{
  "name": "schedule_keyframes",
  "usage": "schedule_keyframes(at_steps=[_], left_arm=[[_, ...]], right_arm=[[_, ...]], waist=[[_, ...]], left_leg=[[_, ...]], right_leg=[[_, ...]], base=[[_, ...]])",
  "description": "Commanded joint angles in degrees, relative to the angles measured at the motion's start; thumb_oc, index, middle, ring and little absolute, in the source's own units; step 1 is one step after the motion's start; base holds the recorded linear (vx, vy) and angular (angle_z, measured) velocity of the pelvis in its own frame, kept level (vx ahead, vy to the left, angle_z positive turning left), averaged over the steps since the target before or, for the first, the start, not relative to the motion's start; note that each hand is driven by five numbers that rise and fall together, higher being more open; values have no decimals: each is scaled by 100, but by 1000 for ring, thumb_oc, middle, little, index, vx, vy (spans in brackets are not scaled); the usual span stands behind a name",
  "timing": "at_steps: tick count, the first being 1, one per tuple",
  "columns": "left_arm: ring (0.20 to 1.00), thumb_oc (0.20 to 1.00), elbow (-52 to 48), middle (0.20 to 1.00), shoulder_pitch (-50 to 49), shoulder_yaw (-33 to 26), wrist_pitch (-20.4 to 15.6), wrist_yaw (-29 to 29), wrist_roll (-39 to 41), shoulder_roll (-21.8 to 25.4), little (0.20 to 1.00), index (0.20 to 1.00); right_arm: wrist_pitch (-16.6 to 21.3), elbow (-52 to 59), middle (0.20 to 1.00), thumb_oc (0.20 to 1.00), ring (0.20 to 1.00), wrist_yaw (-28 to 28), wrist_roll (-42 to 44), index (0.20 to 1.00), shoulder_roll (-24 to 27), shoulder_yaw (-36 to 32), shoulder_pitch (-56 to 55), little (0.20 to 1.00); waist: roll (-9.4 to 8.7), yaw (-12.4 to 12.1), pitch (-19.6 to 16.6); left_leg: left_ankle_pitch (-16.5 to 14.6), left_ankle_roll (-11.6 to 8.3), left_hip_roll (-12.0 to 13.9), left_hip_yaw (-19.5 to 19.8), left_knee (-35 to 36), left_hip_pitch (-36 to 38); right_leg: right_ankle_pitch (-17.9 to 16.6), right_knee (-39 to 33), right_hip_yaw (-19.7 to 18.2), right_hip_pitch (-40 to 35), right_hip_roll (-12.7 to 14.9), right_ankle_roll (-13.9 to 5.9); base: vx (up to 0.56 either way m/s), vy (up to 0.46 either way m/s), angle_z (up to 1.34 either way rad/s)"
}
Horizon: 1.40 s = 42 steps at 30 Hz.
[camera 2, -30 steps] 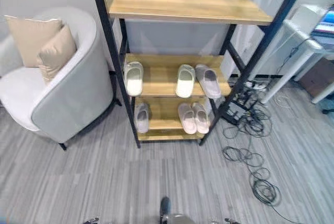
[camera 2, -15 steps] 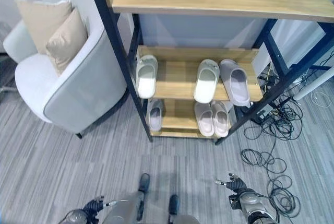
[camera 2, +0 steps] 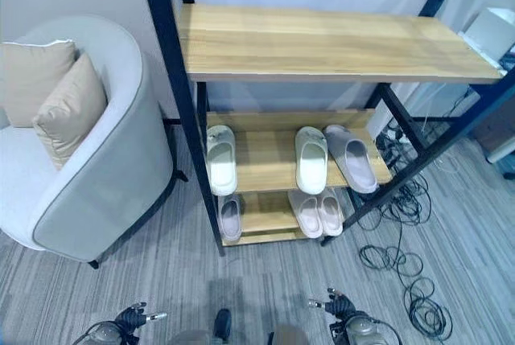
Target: Arrange the slippers neatly on the shoe rack.
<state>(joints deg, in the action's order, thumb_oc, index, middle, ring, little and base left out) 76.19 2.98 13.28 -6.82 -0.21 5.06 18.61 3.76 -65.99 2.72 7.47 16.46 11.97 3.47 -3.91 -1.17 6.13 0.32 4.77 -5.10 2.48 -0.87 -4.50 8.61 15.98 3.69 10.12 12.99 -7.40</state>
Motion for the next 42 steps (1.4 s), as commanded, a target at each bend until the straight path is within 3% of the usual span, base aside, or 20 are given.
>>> schedule_keyframes(at_steps=[1, 4, 5, 6, 8, 9, 10, 12, 13, 14, 15, 16, 17, 18, 21, 26, 29, 34, 38, 42], left_arm=[[1000, 1000, 73, 1000, -104, -146, -35, 34, -135, -51, 1000, 1000], [1000, 1000, 143, 1000, -217, -121, -41, 20, -249, -196, 1000, 1000], [1000, 1000, 98, 1000, -311, -23, 39, -5, -234, -212, 1000, 1000], [1000, 1000, -20, 1000, -272, -67, 57, 29, -303, -253, 1000, 1000], [1000, 1000, 21, 1000, -351, -91, 12, 81, -238, -359, 1000, 1000], [1000, 1000, -25, 1000, -382, -27, -54, 70, -288, -421, 1000, 1000], [1000, 1000, -108, 1000, -342, 2, -90, 21, -293, -425, 1000, 1000], [1000, 1000, -206, 1000, -412, -124, -104, 171, -321, -325, 1000, 1000], [1000, 1000, -170, 1000, -414, -118, -119, 177, -375, -358, 1000, 1000], [1000, 1000, -107, 1000, -348, -2, -116, 195, -440, -356, 1000, 1000], [1000, 1000, -116, 1000, -359, 51, -182, 173, -497, -386, 1000, 1000], [1000, 1000, -121, 1000, -335, 119, -216, 159, -540, -448, 1000, 1000], [1000, 1000, -132, 1000, -375, 123, -239, 220, -563, -425, 1000, 1000], [1000, 1000, -145, 1000, -407, 24, -189, 224, -584, -436, 1000, 1000], [1000, 1000, -96, 1000, -450, -2, -139, 256, -519, -431, 1000, 1000], [1000, 1000, -100, 1000, -366, 189, -167, 205, -634, -476, 1000, 1000], [1000, 1000, -160, 1000, -357, 229, -173, 190, -722, -496, 1000, 1000], [1000, 1000, -275, 1000, -270, 291, -244, 226, -856, -442, 1000, 1000], [1000, 1000, -275, 1000, -351, 312, -323, 202, -1012, -450, 1000, 1000], [1000, 1000, -228, 1000, -407, 262, -348, 237, -981, -530, 1000, 1000]], right_arm=[[55, 39, 1000, 1000, 1000, -36, -172, 1000, 428, -71, -33, 1000], [75, 95, 1000, 1000, 1000, 31, -98, 1000, 444, -7, -103, 1000], [-345, 1721, 1000, 1000, 1000, -174, -355, 1000, 344, 330, 556, 1000], [-244, 2869, 1000, 1000, 1000, 24, -521, 1000, 282, 309, -123, 1000], [33, 1763, 1000, 1000, 1000, -31, -406, 1000, 311, 368, -395, 1000], [529, 1822, 1000, 1000, 1000, 509, 40, 1000, 410, 490, -543, 1000], [248, 1320, 1000, 1000, 1000, 328, 21, 1000, 367, 302, -364, 1000], [232, 3287, 1000, 1000, 1000, 249, 86, 1000, 486, 171, -767, 1000], [437, 2400, 1000, 1000, 1000, 212, -41, 1000, 380, 292, -844, 1000], [278, 1634, 1000, 1000, 1000, 131, -41, 1000, 260, 381, -515, 1000], [687, 1785, 1000, 1000, 1000, 501, 112, 1000, 284, 682, -545, 1000], [747, 1159, 1000, 1000, 1000, 439, 197, 1000, 266, 590, -302, 1000], [887, 1526, 1000, 1000, 1000, 178, 346, 1000, 223, 687, 161, 1000], [629, 1551, 1000, 1000, 1000, 201, 234, 1000, 227, 455, -132, 1000], [574, 1695, 1000, 1000, 1000, 234, 123, 1000, 180, 564, -455, 1000], [560, 2502, 1000, 1000, 1000, 560, 22, 1000, 95, 1350, -282, 1000], [604, 3382, 1000, 1000, 1000, 552, -645, 1000, 440, 1696, -106, 1000], [787, 4528, 1000, 1000, 1000, 984, -390, 1000, 834, 2064, 161, 1000], [1216, 6110, 1000, 1000, 1000, 953, 290, 1000, 1393, 1510, 196, 1000], [1446, 6553, 1000, 1000, 1000, 134, -312, 1000, 1471, 695, 329, 1000]], waist=[[56, -45, -72], [70, -54, -276], [65, -110, -317], [78, -53, -314], [126, -13, -298], [196, 14, -278], [208, 15, -300], [193, 25, -303], [194, 14, -279], [191, -25, -288], [240, -73, -267], [286, -77, -279], [294, -136, -285], [280, -108, -291], [263, -91, -326], [253, -181, -278], [234, -201, -243], [211, -260, -178], [231, -252, -197], [259, -256, -216]], left_leg=[[-656, -284, 361, 320, -636, -21], [-537, -417, 476, 349, -282, 159], [-538, -427, 504, 381, -207, 218], [-491, -440, 527, 381, -145, 225], [-449, -465, 542, 381, -86, 264], [-421, -465, 545, 342, -52, 292], [-417, -481, 540, 377, -11, 297], [-385, -514, 586, 369, 88, 383], [-375, -517, 597, 370, 114, 415], [-372, -528, 587, 419, 115, 417], [-352, -518, 576, 435, 138, 445], [-345, -513, 564, 448, 161, 465], [-332, -518, 562, 474, 184, 479], [-328, -533, 565, 467, 234, 486], [-304, -535, 594, 435, 332, 549], [-219, -538, 587, 494, 484, 555], [-195, -548, 592, 491, 534, 539], [-137, -565, 584, 544, 586, 437], [-140, -587, 587, 549, 587, 404], [-136, -583, 573, 574, 587, 368]], right_leg=[[-872, -958, 187, -555, -344, 76], [-902, -1443, 266, -864, -493, 119], [-875, -1482, 276, -923, -522, 150], [-858, -1493, 272, -916, -543, 158], [-852, -1605, 261, -974, -587, 170], [-856, -1634, 227, -988, -599, 171], [-858, -1687, 276, -1018, -607, 178], [-853, -1775, 254, -1093, -651, 197], [-840, -1792, 265, -1127, -670, 202], [-834, -1842, 310, -1184, -679, 208], [-828, -1866, 317, -1209, -678, 207], [-827, -1890, 335, -1246, -673, 203], [-837, -1916, 352, -1268, -677, 205], [-840, -1947, 356, -1264, -683, 193], [-856, -2004, 353, -1292, -696, 187], [-861, -2085, 420, -1327, -697, 169], [-855, -2091, 451, -1305, -698, 156], [-843, -2089, 529, -1234, -691, 139], [-822, -2098, 593, -1231, -695, 121], [-823, -2098, 632, -1209, -689, 106]], base=[[113, -156, 14], [105, -156, 21], [62, -115, 16], [22, -69, -11], [-10, -14, 15], [-5, 18, 34], [6, 7, 22], [10, -32, 4], [21, -40, -12], [29, 0, -11], [43, 32, -23], [31, 56, -8], [17, 26, 4], [14, 2, 14], [14, -9, 13], [3, 5, 2], [-15, 1, 0], [-24, 0, 9], [28, 16, 11], [0, 0, 0]])
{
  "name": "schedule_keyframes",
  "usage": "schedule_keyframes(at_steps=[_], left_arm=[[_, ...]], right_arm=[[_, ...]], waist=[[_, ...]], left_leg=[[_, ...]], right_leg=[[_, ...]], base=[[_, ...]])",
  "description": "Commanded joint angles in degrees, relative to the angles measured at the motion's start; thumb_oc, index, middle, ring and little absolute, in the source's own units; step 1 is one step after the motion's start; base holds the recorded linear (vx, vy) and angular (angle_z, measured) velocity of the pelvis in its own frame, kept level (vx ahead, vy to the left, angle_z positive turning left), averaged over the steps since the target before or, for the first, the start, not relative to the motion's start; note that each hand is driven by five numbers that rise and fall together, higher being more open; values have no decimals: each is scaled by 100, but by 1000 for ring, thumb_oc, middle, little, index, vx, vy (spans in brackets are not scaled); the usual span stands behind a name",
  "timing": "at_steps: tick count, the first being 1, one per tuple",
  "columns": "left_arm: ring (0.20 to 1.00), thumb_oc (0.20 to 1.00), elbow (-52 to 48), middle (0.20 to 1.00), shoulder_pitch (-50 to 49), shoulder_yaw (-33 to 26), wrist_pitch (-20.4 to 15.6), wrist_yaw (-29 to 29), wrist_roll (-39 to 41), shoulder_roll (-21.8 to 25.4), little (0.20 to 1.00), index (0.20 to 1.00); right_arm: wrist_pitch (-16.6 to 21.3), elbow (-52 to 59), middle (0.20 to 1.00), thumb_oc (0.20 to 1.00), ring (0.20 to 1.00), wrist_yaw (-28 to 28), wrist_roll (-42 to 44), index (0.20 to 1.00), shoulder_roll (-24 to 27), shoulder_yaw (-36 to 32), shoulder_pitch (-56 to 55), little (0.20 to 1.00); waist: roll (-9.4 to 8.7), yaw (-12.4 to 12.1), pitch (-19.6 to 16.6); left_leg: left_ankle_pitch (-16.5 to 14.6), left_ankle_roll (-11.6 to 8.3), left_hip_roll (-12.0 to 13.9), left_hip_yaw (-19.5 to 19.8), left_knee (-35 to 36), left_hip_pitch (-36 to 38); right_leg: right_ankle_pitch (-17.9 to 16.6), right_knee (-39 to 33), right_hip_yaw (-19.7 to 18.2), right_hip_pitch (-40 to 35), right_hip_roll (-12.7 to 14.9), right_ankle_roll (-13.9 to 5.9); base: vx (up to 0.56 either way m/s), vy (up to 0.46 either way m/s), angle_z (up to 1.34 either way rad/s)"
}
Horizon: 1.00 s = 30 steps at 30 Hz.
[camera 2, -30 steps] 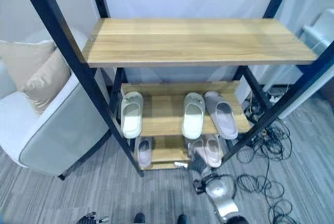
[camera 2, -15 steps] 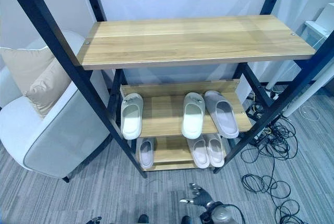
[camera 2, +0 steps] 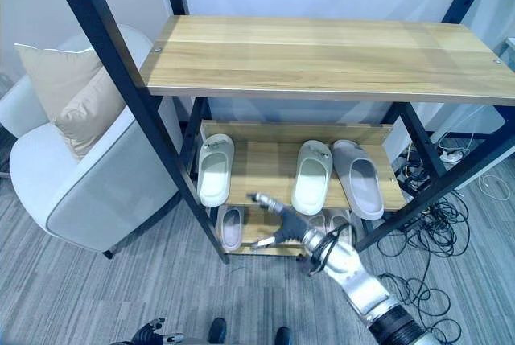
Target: Arrange the slippers neatly on the shoe rack.
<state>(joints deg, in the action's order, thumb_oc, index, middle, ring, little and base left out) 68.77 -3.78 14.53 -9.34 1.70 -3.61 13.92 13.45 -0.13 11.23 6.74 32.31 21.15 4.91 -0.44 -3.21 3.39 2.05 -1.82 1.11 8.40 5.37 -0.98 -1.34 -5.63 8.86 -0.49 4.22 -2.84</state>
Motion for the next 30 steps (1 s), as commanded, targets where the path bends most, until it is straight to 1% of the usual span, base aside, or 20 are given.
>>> schedule_keyframes(at_steps=[1, 3, 4, 5, 7, 8, 10, 14, 19, 23, 27, 30], left_arm=[[1000, 1000, 485, 1000, 256, 164, -97, 66, -119, -81, 1000, 1000], [1000, 1000, 460, 1000, 242, 210, -98, 79, -125, -90, 1000, 1000], [1000, 1000, 461, 1000, 247, 212, -97, 79, -125, -90, 1000, 1000], [1000, 1000, 435, 1000, 255, 235, -96, 87, -132, -85, 1000, 1000], [1000, 1000, 409, 1000, 267, 278, -103, 108, -155, -55, 1000, 1000], [1000, 1000, 393, 1000, 272, 328, -106, 141, -199, -18, 1000, 1000], [1000, 1000, 387, 1000, 303, 410, -122, 165, -205, 24, 1000, 1000], [1000, 1000, 345, 1000, 352, 499, -147, 181, -124, 68, 1000, 1000], [1000, 1000, 288, 1000, 426, 584, -207, 244, 32, 111, 1000, 1000], [1000, 1000, 198, 1000, 537, 591, -241, 339, 149, 151, 1000, 1000], [1000, 1000, 165, 1000, 562, 618, -251, 371, 144, 133, 1000, 1000], [1000, 1000, 195, 1000, 512, 696, -251, 380, 105, 71, 1000, 1000]], right_arm=[[450, -203, 1000, 1000, 1000, -1126, -680, 1000, -93, -509, 351, 1000], [391, -525, 1000, 1000, 1000, -1609, -1088, 1000, -63, -807, 550, 1000], [394, -534, 1000, 1000, 1000, -1622, -1100, 1000, -66, -805, 556, 1000], [298, -775, 1000, 1000, 1000, -1919, -1432, 1000, 31, -976, 704, 1000], [203, -1209, 1000, 1000, 1000, -2210, -1746, 1000, 159, -1081, 922, 1000], [110, -1507, 1000, 1000, 1000, -2451, -1999, 1000, 283, -1153, 1115, 1000], [29, -1918, 1000, 1000, 1000, -2692, -1989, 1000, 348, -1215, 1399, 1000], [-102, -2526, 1000, 1000, 1000, -2993, -2147, 1000, 584, -1158, 1916, 1000], [-248, -3290, 1000, 1000, 1000, -3244, -2022, 1000, 722, -1077, 2390, 1000], [-324, -3586, 1000, 1000, 1000, -3496, -1903, 1000, 774, -1261, 2449, 1000], [-345, -3757, 1000, 1000, 1000, -3609, -1844, 1000, 781, -1403, 2352, 1000], [-420, -3957, 1000, 1000, 1000, -3615, -1989, 1000, 799, -1267, 2405, 1000]], waist=[[-84, -85, 62], [-87, -134, 72], [-87, -134, 72], [-91, -177, 89], [-96, -238, 109], [-102, -296, 140], [-101, -369, 193], [-90, -446, 288], [-62, -533, 389], [-39, -541, 431], [-41, -541, 438], [-44, -557, 433]], left_leg=[[-302, 77, -61, 14, -37, -21], [-281, 79, -76, 56, -37, -77], [-281, 79, -76, 59, -37, -80], [-266, 78, -95, 94, -37, -137], [-243, 74, -118, 145, -37, -206], [-221, 67, -129, 182, -37, -279], [-174, 59, -162, 239, -37, -396], [-84, 30, -197, 304, -37, -642], [3, -15, -236, 333, -37, -899], [34, -46, -271, 382, -37, -1008], [30, -48, -278, 428, -37, -1019], [46, -55, -290, 466, -37, -1065]], right_leg=[[170, 63, 153, -132, 194, -352], [169, 63, 192, -112, 197, -353], [168, 63, 195, -110, 197, -353], [166, 63, 219, -77, 200, -357], [166, 63, 259, -34, 203, -360], [166, 63, 293, 9, 209, -362], [147, 63, 343, 83, 213, -363], [104, 63, 426, 285, 224, -368], [53, 63, 492, 490, 238, -385], [58, 63, 574, 543, 250, -387], [83, 63, 611, 525, 258, -390], [76, 63, 653, 564, 269, -406]], base=[[0, 0, 0], [0, 2, 2], [-4, 6, 9], [-10, 4, 19], [-13, 2, 19], [-22, -1, 13], [-22, 0, 15], [-27, -1, 18], [-10, 5, 9], [0, 2, 3], [20, -9, 3], [28, -10, 14]])
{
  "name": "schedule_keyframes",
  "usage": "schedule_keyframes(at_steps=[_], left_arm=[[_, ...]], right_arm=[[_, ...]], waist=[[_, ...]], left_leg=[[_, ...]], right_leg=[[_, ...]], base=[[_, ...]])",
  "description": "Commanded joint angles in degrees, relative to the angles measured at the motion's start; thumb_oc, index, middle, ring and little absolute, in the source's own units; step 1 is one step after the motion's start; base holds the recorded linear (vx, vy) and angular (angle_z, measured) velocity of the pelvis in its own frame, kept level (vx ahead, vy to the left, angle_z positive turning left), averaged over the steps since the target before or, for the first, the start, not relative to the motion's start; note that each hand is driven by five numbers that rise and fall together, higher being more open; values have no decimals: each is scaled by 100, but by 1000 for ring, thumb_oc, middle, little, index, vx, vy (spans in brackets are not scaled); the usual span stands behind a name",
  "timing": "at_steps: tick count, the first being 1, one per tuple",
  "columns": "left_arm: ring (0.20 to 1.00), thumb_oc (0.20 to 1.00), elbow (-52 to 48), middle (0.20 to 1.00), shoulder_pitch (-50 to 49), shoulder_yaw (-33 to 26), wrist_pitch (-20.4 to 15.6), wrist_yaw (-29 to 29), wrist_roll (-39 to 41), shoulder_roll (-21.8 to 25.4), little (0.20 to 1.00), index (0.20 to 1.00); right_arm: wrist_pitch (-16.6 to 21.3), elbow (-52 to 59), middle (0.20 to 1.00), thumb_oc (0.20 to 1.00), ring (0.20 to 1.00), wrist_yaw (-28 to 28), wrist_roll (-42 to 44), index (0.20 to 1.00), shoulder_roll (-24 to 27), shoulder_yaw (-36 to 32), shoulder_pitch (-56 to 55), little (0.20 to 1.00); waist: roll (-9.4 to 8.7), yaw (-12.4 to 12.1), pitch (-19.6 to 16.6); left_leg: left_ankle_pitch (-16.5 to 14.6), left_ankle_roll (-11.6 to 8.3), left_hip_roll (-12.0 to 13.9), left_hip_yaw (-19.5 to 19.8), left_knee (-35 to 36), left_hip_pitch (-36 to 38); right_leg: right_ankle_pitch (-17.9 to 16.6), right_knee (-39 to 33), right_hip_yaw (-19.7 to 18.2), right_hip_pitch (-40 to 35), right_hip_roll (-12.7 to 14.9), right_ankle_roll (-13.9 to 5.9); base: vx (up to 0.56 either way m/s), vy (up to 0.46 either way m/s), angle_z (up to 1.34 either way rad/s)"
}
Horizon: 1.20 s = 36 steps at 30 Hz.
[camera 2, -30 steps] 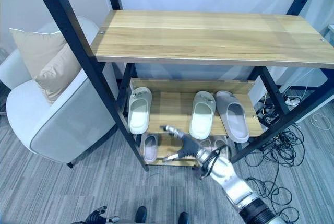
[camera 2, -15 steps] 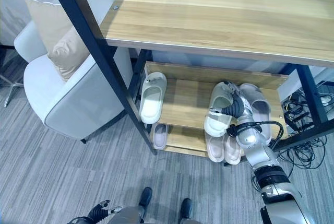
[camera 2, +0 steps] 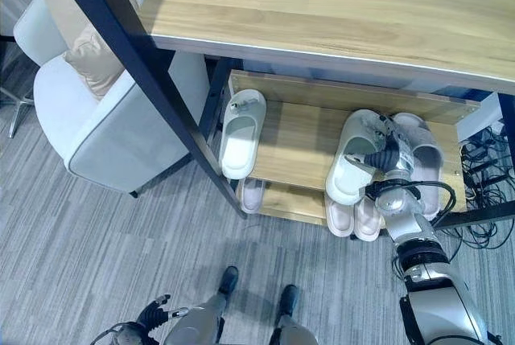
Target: Arrange the slippers neatly on the shoe rack.
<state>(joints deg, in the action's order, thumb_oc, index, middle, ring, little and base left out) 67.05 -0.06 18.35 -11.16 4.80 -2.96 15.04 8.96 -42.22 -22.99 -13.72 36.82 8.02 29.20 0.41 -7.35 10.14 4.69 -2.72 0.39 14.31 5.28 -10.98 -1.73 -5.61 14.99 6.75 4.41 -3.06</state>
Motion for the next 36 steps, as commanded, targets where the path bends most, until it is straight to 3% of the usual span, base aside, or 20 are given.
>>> schedule_keyframes(at_steps=[1, 19, 20, 21, 22, 23, 30, 36], left_arm=[[1000, 1000, 369, 1000, 128, 332, -73, 70, 28, -49, 1000, 1000], [1000, 1000, 282, 1000, 278, 597, -179, 331, 253, -78, 1000, 1000], [1000, 1000, 273, 1000, 288, 597, -173, 339, 276, -85, 1000, 1000], [1000, 1000, 262, 1000, 288, 607, -177, 348, 297, -87, 1000, 1000], [1000, 1000, 258, 1000, 285, 611, -183, 354, 310, -88, 1000, 1000], [1000, 1000, 256, 1000, 284, 613, -183, 364, 325, -93, 1000, 1000], [1000, 1000, 282, 1000, 280, 612, -160, 391, 322, -121, 1000, 1000], [1000, 1000, 212, 1000, 347, 469, -161, 419, 180, -145, 1000, 1000]], right_arm=[[21, 196, 1000, 1000, 1000, -209, 31, 1000, 347, 85, 3, 1000], [-310, -807, 1000, 1000, 1000, -369, -353, 1000, 1011, 1019, 1283, 1000], [-332, -873, 837, 837, 837, -370, -364, 837, 1013, 1036, 1302, 837], [-364, -974, 526, 526, 526, -366, -381, 526, 1012, 1079, 1331, 526], [-374, -1038, 313, 313, 313, -372, -402, 313, 1000, 1112, 1347, 313], [-390, -1123, 200, 200, 200, -366, -406, 200, 1001, 1148, 1384, 200], [-421, -1052, 200, 200, 200, -438, -462, 200, 991, 1152, 1316, 200], [-478, 597, 200, 200, 200, -765, -1415, 200, 1121, 728, 614, 200]], waist=[[-129, -152, -243], [-151, -287, -110], [-151, -287, -102], [-152, -286, -95], [-152, -285, -96], [-154, -284, -94], [-145, -235, -74], [-144, -186, -57]], left_leg=[[-215, 33, -217, -119, -28, -71], [-87, -79, -307, -56, -28, -499], [-89, -82, -303, -61, -28, -501], [-89, -84, -297, -52, -28, -499], [-87, -86, -297, -54, -28, -502], [-84, -88, -295, -48, -28, -510], [-86, -86, -285, -53, -28, -517], [-110, -75, -288, -51, -28, -515]], right_leg=[[116, 61, 43, -152, 249, -386], [49, 61, 161, 165, 298, -447], [51, 61, 166, 166, 300, -446], [51, 61, 167, 168, 298, -446], [52, 61, 168, 172, 296, -445], [52, 61, 163, 178, 295, -445], [35, 61, 143, 207, 290, -453], [62, 61, 135, 198, 295, -462]], base=[[16, -4, 9], [3, -2, 4], [0, 0, 0], [0, 0, 0], [0, 0, 0], [0, 0, 0], [-2, 0, 1], [0, 0, 0]])
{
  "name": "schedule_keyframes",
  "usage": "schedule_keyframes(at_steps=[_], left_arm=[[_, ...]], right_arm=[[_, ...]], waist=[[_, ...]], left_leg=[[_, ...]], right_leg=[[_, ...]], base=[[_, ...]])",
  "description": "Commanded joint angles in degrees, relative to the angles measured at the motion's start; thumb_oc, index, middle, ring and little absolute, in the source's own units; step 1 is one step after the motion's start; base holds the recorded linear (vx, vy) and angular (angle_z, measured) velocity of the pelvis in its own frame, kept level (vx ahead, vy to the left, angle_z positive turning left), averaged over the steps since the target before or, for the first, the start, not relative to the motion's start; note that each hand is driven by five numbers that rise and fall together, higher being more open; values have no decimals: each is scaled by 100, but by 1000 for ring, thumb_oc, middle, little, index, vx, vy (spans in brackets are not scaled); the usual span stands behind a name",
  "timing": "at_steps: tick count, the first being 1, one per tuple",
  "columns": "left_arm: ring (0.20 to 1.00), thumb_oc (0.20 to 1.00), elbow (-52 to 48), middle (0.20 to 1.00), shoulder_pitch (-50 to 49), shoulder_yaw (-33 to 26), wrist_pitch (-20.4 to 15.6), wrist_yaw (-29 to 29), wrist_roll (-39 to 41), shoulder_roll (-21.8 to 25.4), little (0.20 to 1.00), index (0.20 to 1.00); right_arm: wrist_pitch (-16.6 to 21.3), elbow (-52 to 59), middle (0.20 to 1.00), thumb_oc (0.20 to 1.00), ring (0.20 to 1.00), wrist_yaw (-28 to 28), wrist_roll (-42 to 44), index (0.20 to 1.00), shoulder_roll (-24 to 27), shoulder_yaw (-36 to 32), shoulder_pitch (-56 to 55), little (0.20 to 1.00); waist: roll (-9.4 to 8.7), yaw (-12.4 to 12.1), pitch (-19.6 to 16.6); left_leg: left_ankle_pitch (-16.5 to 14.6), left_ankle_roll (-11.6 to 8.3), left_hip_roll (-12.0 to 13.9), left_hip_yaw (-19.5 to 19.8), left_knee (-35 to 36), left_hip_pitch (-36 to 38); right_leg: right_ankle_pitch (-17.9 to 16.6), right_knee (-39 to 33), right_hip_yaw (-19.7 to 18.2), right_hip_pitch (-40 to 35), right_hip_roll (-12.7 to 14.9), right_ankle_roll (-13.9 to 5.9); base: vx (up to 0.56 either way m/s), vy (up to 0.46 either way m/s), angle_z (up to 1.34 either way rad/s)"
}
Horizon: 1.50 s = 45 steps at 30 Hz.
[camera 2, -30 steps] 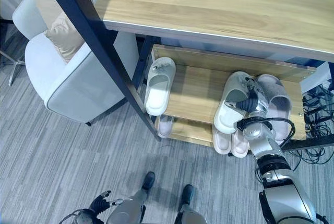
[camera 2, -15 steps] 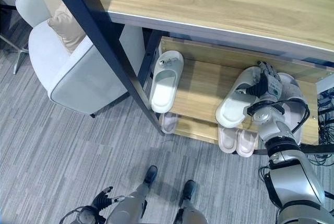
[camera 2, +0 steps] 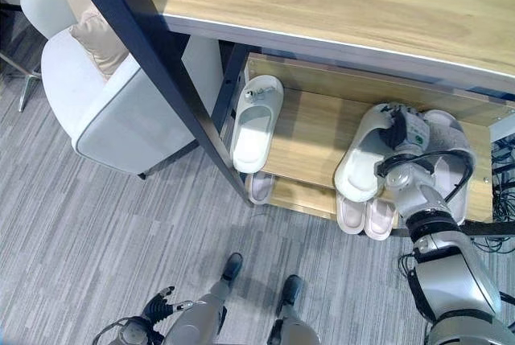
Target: Arrange the slippers neatly on the shoe rack.
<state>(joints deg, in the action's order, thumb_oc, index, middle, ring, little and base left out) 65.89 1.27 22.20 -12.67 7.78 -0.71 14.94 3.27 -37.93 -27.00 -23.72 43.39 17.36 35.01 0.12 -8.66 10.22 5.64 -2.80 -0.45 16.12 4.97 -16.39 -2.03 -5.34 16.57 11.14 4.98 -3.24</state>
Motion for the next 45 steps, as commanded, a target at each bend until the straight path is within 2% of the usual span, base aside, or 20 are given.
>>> schedule_keyframes(at_steps=[1, 3, 7, 14, 19, 27, 34, 35, 36, 45], left_arm=[[1000, 1000, 301, 1000, 235, 5, -13, 118, -83, -137, 1000, 1000], [1000, 1000, 300, 1000, 275, -59, -1, 90, -217, -105, 1000, 1000], [1000, 1000, 295, 1000, 276, -81, -4, 57, -299, -87, 1000, 1000], [1000, 1000, 284, 1000, 420, -6, 8, 101, -253, -12, 1000, 1000], [1000, 1000, 305, 1000, 552, 76, 20, 157, -224, 43, 1000, 1000], [1000, 1000, 310, 1000, 653, 160, 15, 190, -139, 82, 1000, 1000], [1000, 1000, 287, 1000, 655, 208, 7, 230, -115, 59, 1000, 1000], [1000, 1000, 313, 1000, 657, 237, 19, 235, -179, 49, 1000, 1000], [1000, 1000, 313, 1000, 657, 237, 19, 235, -179, 48, 1000, 1000], [1000, 1000, 379, 1000, 587, 242, 73, 165, -58, -125, 1000, 1000]], right_arm=[[90, 643, 200, 200, 200, -414, -616, 200, 480, -412, -203, 200], [104, 1403, 200, 200, 200, -432, -803, 200, 327, -820, -593, 200], [171, 1708, 200, 200, 200, -317, -883, 200, 144, -866, -697, 200], [302, 1398, 200, 200, 200, -147, -431, 200, -344, -277, 35, 200], [277, 968, 200, 200, 200, -240, -60, 200, -583, -188, 449, 200], [84, 356, 200, 200, 200, -499, 39, 200, -598, -107, 815, 200], [69, 244, 200, 200, 200, -536, 136, 200, -744, -113, 813, 200], [102, 194, 758, 758, 758, -570, 285, 758, -806, -142, 862, 758], [104, 192, 1000, 1000, 1000, -571, 285, 1000, -806, -140, 863, 1000], [231, 342, 1000, 1000, 1000, -710, 654, 1000, -972, -484, 599, 1000]], waist=[[-122, -25, -63], [-164, -23, -78], [-204, -46, -66], [-364, -225, 28], [-465, -376, 98], [-616, -541, 247], [-622, -569, 275], [-615, -569, 269], [-615, -569, 269], [-503, -500, 233]], left_leg=[[-217, -64, -204, -230, 3, 24], [-242, -50, -211, -203, 3, 29], [-248, -39, -217, -180, 3, 21], [-206, -30, -255, -111, 3, -94], [-167, -45, -304, 9, 3, -211], [-169, -78, -310, 91, 3, -351], [-177, -79, -326, 110, 3, -376], [-183, -72, -329, 102, 3, -369], [-184, -72, -329, 102, 3, -369], [-216, -35, -346, 83, 3, -283]], right_leg=[[96, 34, -4, -246, 245, -451], [91, 34, 38, -261, 255, -461], [87, 34, 52, -265, 267, -464], [56, 34, 106, -202, 274, -469], [46, 34, 286, -184, 300, -477], [56, 34, 362, -94, 284, -474], [54, 34, 387, -77, 299, -469], [42, 34, 385, -68, 303, -469], [41, 34, 384, -67, 303, -469], [30, 34, 347, -103, 321, -452]], base=[[0, 0, 0], [0, 0, 0], [-10, 9, 2], [-20, 29, 6], [-9, 17, 17], [-5, 6, 6], [0, 0, 0], [0, 0, 0], [0, 0, 0], [0, 0, 0]])
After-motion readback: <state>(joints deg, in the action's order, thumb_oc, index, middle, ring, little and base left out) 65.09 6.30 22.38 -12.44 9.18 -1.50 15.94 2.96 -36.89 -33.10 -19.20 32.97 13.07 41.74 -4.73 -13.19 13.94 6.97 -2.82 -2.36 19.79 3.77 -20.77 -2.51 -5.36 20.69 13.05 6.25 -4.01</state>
